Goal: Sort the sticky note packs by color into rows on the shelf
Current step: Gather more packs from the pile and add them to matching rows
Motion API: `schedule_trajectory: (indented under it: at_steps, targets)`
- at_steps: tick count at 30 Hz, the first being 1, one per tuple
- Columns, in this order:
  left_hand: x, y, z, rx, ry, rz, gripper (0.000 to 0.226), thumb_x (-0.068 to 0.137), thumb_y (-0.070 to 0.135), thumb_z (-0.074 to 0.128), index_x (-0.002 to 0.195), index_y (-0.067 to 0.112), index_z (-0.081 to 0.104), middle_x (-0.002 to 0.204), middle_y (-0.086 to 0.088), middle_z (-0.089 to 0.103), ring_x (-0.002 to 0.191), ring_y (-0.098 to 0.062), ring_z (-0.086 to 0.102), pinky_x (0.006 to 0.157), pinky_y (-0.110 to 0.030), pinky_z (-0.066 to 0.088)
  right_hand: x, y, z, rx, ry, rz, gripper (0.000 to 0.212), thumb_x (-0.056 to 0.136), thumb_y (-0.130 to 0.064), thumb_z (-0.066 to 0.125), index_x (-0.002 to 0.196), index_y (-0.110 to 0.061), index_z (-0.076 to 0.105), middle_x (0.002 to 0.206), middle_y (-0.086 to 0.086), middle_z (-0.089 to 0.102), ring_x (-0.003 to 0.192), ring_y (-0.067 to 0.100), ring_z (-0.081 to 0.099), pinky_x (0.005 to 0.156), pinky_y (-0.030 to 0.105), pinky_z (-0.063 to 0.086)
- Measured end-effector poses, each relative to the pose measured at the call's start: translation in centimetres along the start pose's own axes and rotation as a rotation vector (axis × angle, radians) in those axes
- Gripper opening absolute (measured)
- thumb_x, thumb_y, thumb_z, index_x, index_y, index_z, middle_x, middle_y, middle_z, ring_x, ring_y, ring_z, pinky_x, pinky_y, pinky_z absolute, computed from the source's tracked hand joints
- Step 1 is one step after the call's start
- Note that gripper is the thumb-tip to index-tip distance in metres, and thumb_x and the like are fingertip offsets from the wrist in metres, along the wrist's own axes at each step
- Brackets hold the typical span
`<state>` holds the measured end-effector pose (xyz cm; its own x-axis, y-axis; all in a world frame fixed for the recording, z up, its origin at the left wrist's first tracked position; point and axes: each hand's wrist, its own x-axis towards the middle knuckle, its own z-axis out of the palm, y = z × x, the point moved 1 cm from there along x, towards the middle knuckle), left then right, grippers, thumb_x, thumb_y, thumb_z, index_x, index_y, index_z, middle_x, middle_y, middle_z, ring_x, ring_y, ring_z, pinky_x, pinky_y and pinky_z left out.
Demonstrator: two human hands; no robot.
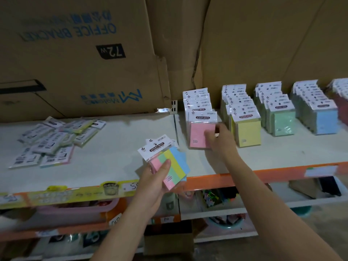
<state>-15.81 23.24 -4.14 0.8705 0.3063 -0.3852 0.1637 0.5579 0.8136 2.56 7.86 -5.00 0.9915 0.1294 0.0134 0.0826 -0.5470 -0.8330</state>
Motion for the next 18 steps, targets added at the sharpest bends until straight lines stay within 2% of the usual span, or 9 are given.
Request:
schedule_trajectory:
  at_steps: [2,4,7,9,13,14,16,18]
  targets:
    - [0.2,0.2,-0.4,-0.04,-0.02,-0.005,0.045,0.078,0.022,0.07,0.122,0.019,0.06,0.113,-0.009,0.073,0.099,-0.032,0.072,0.065,-0.043,0.06,-0.5,0.1,0.2,-0.008,-0.045,0.017,0.057,0.088,-0.026,0.071,0.137,-0.012,0.045,0.125,0.006,0.061,0.105,0.022,0.062,0.077,0.029,0.05]
    - [0.6,0.2,-0.8,-0.11,-0.033,-0.018,0.034,0.088,0.01,0.065,0.12,0.018,0.06,0.109,-0.009,0.075,0.096,-0.03,0.073,0.062,-0.043,0.06,-0.9,0.1,0.4,-0.125,-0.082,0.004,0.076,0.079,-0.028,0.08,0.142,-0.012,0.04,0.133,0.011,0.054,0.111,0.028,0.062,0.09,0.04,0.053]
    - [0.9,0.3,-1.1,-0.176,-0.072,-0.051,0.034,0.094,-0.004,0.05,0.12,0.015,0.059,0.105,-0.01,0.075,0.093,-0.03,0.074,0.062,-0.044,0.06,-1.4,-0.4,0.9,-0.217,-0.013,-0.051,0.075,0.079,-0.028,0.079,0.141,-0.012,0.041,0.135,0.014,0.048,0.116,0.031,0.058,0.092,0.042,0.049]
    - [1.1,0.4,-1.3,-0.184,-0.133,-0.063,0.039,0.094,-0.007,0.045,0.123,0.016,0.058,0.111,-0.012,0.074,0.098,-0.033,0.072,0.066,-0.046,0.06,-1.5,-0.9,1.2,-0.248,0.02,-0.061,0.071,0.082,-0.028,0.074,0.142,-0.011,0.04,0.135,0.015,0.047,0.121,0.032,0.052,0.093,0.043,0.047]
    - [1.5,0.8,-1.5,-0.145,-0.23,-0.067,0.037,0.095,-0.006,0.046,0.121,0.016,0.059,0.116,-0.012,0.072,0.101,-0.035,0.071,0.072,-0.047,0.06,-3.0,-1.5,1.2,-0.317,0.066,-0.014,0.066,0.093,-0.033,0.064,0.146,-0.006,0.036,0.145,0.017,0.039,0.125,0.033,0.049,0.095,0.043,0.045]
    - [1.7,0.8,-1.4,-0.113,-0.241,-0.065,0.036,0.095,-0.005,0.048,0.12,0.018,0.06,0.113,-0.011,0.073,0.099,-0.034,0.072,0.071,-0.045,0.06,-3.7,-1.7,0.7,-0.318,0.099,-0.031,0.058,0.095,-0.034,0.061,0.143,-0.007,0.042,0.142,0.015,0.044,0.12,0.031,0.053,0.093,0.04,0.047]
    - [1.9,0.5,-1.0,-0.049,-0.261,-0.058,0.035,0.094,-0.003,0.053,0.119,0.021,0.059,0.11,-0.007,0.075,0.1,-0.031,0.072,0.072,-0.043,0.06,-5.4,-2.0,-0.6,-0.21,0.103,-0.052,0.034,0.097,-0.037,0.058,0.123,-0.016,0.062,0.118,0.0,0.063,0.098,0.021,0.063,0.076,0.021,0.048]
    - [2.1,0.0,-0.5,0.029,-0.276,-0.03,0.036,0.092,0.0,0.058,0.121,0.023,0.058,0.109,-0.003,0.075,0.101,-0.026,0.072,0.072,-0.039,0.061,-7.7,-2.4,-1.8,0.012,-0.039,-0.023,0.015,0.093,-0.043,0.06,0.097,-0.03,0.068,0.087,-0.017,0.068,0.075,0.008,0.066,0.059,0.008,0.044]
